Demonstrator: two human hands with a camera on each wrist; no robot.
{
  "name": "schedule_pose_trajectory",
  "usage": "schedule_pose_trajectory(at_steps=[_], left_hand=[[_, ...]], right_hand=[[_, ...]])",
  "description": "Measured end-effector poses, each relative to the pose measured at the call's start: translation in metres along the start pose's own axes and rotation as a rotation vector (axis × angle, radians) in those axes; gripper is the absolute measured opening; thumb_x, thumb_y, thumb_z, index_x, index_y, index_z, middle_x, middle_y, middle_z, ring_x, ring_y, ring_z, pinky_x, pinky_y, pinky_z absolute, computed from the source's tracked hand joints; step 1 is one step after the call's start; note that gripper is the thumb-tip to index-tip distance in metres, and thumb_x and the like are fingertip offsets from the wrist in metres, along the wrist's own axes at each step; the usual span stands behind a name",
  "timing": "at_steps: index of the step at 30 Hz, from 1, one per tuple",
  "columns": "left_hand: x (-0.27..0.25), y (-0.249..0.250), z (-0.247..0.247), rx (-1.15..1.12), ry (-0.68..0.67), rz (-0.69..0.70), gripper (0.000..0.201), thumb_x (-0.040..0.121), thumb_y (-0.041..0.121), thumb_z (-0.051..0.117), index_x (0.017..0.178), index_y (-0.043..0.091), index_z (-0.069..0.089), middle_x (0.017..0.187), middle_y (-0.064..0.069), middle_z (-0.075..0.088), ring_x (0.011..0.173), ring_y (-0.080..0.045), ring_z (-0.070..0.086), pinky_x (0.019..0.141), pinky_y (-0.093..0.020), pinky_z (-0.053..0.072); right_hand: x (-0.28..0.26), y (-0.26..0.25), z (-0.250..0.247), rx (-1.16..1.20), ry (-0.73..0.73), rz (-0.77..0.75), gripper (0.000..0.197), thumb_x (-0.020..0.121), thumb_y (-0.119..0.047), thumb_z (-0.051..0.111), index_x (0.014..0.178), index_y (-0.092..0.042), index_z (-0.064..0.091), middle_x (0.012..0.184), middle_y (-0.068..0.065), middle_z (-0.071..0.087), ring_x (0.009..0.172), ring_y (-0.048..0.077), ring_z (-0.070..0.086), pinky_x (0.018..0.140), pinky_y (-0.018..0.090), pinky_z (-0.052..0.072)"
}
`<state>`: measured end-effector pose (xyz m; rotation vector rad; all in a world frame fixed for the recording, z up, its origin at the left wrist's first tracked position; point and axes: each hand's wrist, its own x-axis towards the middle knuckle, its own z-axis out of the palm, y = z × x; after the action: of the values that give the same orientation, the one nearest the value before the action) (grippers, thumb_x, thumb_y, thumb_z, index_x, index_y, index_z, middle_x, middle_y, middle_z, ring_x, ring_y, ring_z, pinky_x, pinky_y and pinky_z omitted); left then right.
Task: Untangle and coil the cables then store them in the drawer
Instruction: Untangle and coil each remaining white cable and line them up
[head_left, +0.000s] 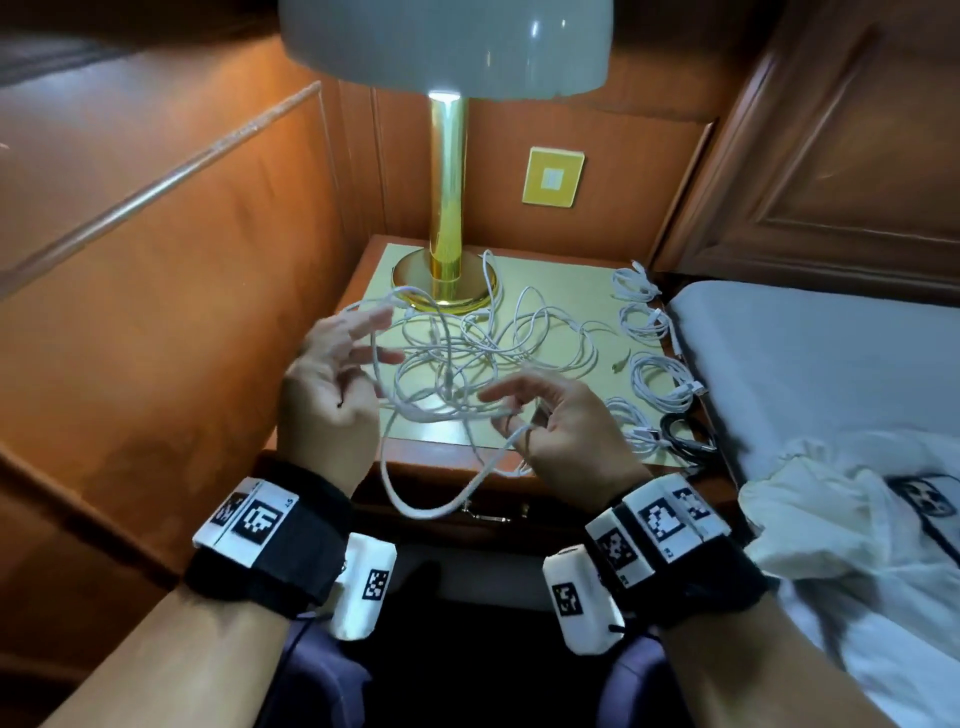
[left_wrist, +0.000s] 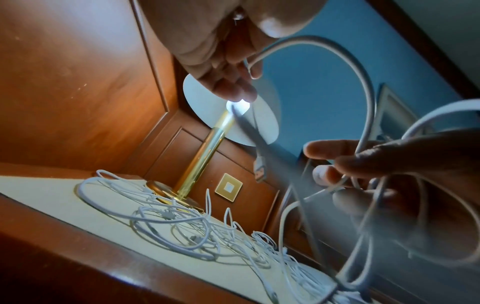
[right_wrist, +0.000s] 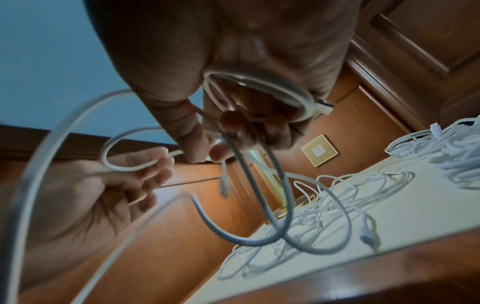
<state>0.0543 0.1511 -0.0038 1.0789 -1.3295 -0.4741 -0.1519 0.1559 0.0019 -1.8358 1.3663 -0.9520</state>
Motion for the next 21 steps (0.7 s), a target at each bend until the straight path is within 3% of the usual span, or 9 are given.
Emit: schedule_pose_trajectory(at_steps=[2,4,6,8,12,15,18,20,21], left_hand=[[-0.013,0.013,-0.007,-0.039,-0.023,-0.005,0.049,0.085,-0.008,0.035,0.116,0.006,0.071,0.123,-0.005,0.067,0.09,-0.015,0.071,0.066,-0.02,0.054],[-0.032,0.025,-0.012,-0.109,-0.01,-0.07,0.037,0.094,0.0,0.041,0.113,0.007,0.072,0.115,-0.004,0.071,0.085,-0.016,0.071,0.063,-0.023,0.054],[-0.061,0.042,-0.016,-0.158,-0.027,-0.147,0.022,0.102,0.008,0.052,0.112,0.01,0.072,0.096,-0.006,0.075,0.07,-0.015,0.067,0.063,-0.024,0.053],[-0.097,0.054,-0.021,-0.154,-0.082,-0.206,0.015,0.101,0.009,0.056,0.104,0.015,0.07,0.077,-0.008,0.073,0.06,-0.016,0.06,0.065,-0.03,0.05],[-0.149,0.073,-0.032,-0.072,-0.271,-0.146,0.029,0.099,0.002,0.055,0.093,0.03,0.062,0.085,-0.004,0.073,0.053,-0.018,0.054,0.058,-0.028,0.047],[-0.158,0.093,-0.037,-0.083,-0.413,-0.061,0.026,0.098,0.004,0.055,0.108,0.027,0.063,0.091,-0.002,0.073,0.054,-0.018,0.052,0.061,-0.022,0.047],[-0.17,0.103,-0.035,-0.125,-0.476,-0.016,0.03,0.099,-0.005,0.052,0.112,0.017,0.067,0.088,-0.005,0.071,0.056,-0.017,0.053,0.064,-0.023,0.049],[-0.184,0.099,-0.03,-0.116,-0.463,-0.016,0.03,0.099,-0.005,0.051,0.111,0.015,0.068,0.085,-0.003,0.067,0.057,-0.014,0.052,0.064,-0.024,0.049],[-0.189,0.093,-0.028,-0.088,-0.437,-0.024,0.03,0.1,-0.003,0.05,0.111,0.018,0.069,0.085,-0.001,0.066,0.058,-0.01,0.052,0.064,-0.023,0.048]], right_hand=[[-0.021,-0.005,0.005,0.009,-0.051,0.035,0.033,0.081,-0.012,0.074,0.105,-0.034,0.07,0.089,-0.011,0.058,0.059,0.001,0.048,0.062,0.021,0.042],[-0.042,-0.012,0.014,-0.103,-0.161,0.03,0.049,0.078,-0.023,0.077,0.12,-0.04,0.06,0.103,-0.012,0.055,0.075,0.003,0.055,0.079,0.031,0.049],[-0.072,-0.021,0.02,-0.343,-0.318,0.055,0.07,0.078,-0.032,0.074,0.138,-0.046,0.043,0.127,-0.009,0.047,0.109,0.013,0.054,0.104,0.039,0.038],[-0.108,-0.021,0.025,-0.434,-0.445,0.154,0.078,0.078,-0.032,0.07,0.145,-0.048,0.032,0.142,-0.008,0.034,0.125,0.022,0.043,0.112,0.038,0.029],[-0.17,-0.008,0.015,-0.169,-0.155,0.245,0.048,0.078,-0.03,0.072,0.117,-0.032,0.045,0.127,-0.002,0.034,0.121,0.019,0.051,0.102,0.026,0.04],[-0.194,-0.009,-0.011,-0.138,0.051,0.196,0.068,0.076,-0.034,0.083,0.129,-0.026,0.041,0.128,0.0,0.033,0.118,0.011,0.046,0.102,0.025,0.037],[-0.212,-0.015,-0.026,-0.087,-0.138,0.124,0.05,0.083,-0.042,0.075,0.128,-0.035,0.056,0.122,-0.008,0.054,0.114,0.001,0.052,0.103,0.027,0.042],[-0.226,-0.015,-0.023,0.04,-0.247,0.134,0.016,0.093,-0.037,0.061,0.101,-0.026,0.07,0.098,-0.005,0.071,0.092,0.002,0.064,0.087,0.025,0.049],[-0.231,-0.014,-0.021,0.146,-0.255,0.155,0.022,0.099,-0.031,0.055,0.087,-0.018,0.068,0.082,-0.001,0.071,0.081,0.009,0.067,0.077,0.026,0.05]])
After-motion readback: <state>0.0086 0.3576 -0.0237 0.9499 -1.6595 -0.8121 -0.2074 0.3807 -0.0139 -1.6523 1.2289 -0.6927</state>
